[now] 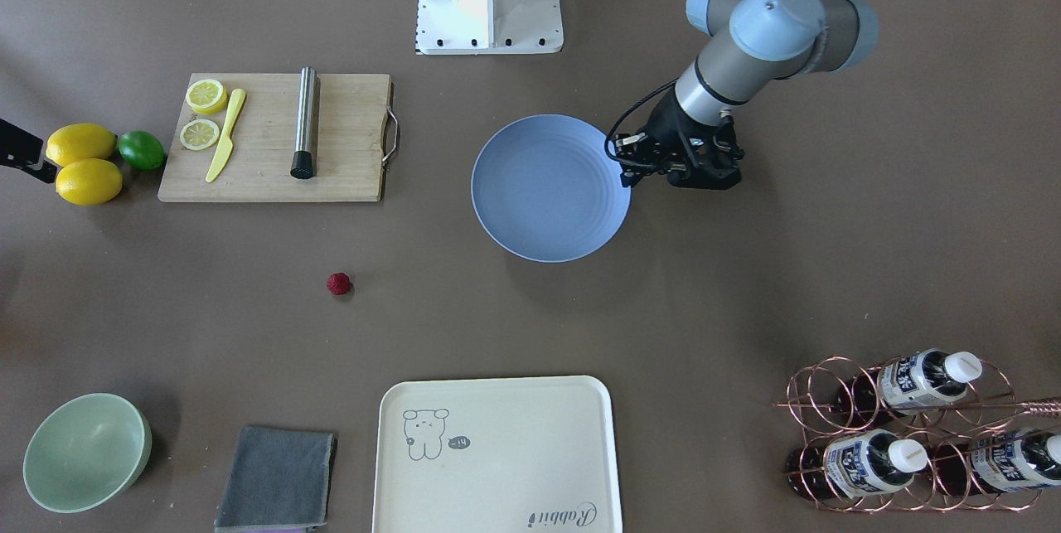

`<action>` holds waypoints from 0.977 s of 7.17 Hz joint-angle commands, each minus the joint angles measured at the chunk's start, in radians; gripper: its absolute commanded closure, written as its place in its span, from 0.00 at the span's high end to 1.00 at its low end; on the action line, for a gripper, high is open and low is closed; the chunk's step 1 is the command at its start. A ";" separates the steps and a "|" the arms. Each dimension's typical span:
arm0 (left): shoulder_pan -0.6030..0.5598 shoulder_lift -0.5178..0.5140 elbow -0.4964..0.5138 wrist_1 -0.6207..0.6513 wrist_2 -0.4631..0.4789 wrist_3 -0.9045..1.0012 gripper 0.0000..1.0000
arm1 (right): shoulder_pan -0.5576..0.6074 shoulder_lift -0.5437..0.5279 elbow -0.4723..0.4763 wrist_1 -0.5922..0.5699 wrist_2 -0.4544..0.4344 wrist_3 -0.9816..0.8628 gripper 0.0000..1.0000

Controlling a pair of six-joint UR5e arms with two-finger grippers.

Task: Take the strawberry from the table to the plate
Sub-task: 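Push the blue plate with the left gripper toward the table center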

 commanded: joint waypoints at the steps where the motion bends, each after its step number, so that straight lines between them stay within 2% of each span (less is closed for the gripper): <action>1: 0.070 -0.058 0.068 -0.009 0.083 -0.027 0.00 | -0.203 0.053 -0.021 0.229 -0.133 0.344 0.96; 3: 0.071 -0.055 0.069 -0.011 0.085 -0.028 0.00 | -0.339 0.142 -0.081 0.274 -0.232 0.490 0.95; 6: 0.091 -0.059 0.069 -0.012 0.085 -0.055 0.00 | -0.385 0.290 -0.236 0.274 -0.290 0.488 0.94; 7: 0.091 -0.059 0.069 -0.011 0.085 -0.055 0.34 | -0.396 0.350 -0.302 0.274 -0.309 0.488 0.94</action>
